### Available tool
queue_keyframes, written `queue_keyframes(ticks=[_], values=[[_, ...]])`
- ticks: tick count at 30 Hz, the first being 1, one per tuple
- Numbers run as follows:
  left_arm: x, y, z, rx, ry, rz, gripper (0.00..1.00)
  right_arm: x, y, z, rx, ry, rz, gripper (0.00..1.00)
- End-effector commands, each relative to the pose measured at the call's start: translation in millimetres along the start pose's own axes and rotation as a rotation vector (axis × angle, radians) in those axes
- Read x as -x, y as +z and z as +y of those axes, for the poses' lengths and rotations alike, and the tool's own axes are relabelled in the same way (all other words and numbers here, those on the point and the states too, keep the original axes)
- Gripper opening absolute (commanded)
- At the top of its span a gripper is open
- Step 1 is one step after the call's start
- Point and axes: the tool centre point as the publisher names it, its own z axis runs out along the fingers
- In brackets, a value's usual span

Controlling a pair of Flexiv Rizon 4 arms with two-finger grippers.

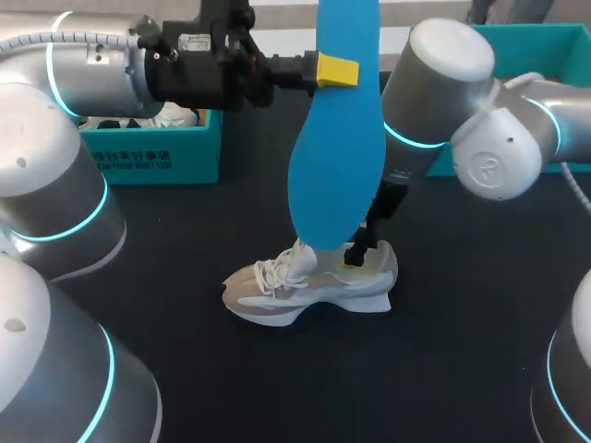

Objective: Take the shoe out of the shoebox, open the shoe tongue, remove and reinsert the insole, then place the shoe into the shoebox

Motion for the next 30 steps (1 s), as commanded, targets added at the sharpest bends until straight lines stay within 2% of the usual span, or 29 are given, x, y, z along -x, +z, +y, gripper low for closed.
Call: queue_keyframes(ticks=[1,2,4,11,18,21,23,27,29,30], values=[[0.4,0.2,1.2,0.0,0.0,-0.002,0.0,8.9,38.0,2.7,0.013,-0.002,0.051,0.32],[0.4,0.2,1.2,0.0,0.0,-0.002,0.0,8.5,39.5,3.3,0.01,-0.001,0.058,0.27],[0.4,0.2,1.2,0.0,0.0,-0.002,0.0,6.8,41.6,5.2,0.005,-0.004,0.075,0.0],[0.4,0.2,1.2,0.0,0.0,-0.002,0.0,-3.1,45.4,7.5,-0.015,0.006,0.119,0.0],[0.4,0.2,1.2,0.0,0.0,-0.002,0.0,-12.9,46.5,0.4,-0.014,0.07,0.145,0.0],[0.4,0.2,1.2,0.0,0.0,-0.002,0.0,-17.7,39.4,-7.8,0.045,0.19,0.163,0.0],[0.4,0.2,1.2,0.0,0.0,-0.002,0.0,-21.2,32.9,-13.3,0.035,0.325,0.192,0.0],[0.4,0.2,1.2,0.0,0.0,-0.002,0.0,-31.7,18.5,-25.3,0.089,0.571,0.185,0.0],[0.4,0.2,1.2,0.0,0.0,-0.002,0.0,-35.6,14.6,-24.1,0.055,0.629,0.213,0.0],[0.4,0.2,1.2,0.0,0.0,-0.002,0.0,-37.3,9.7,-21.2,-0.006,0.666,0.193,0.0]])
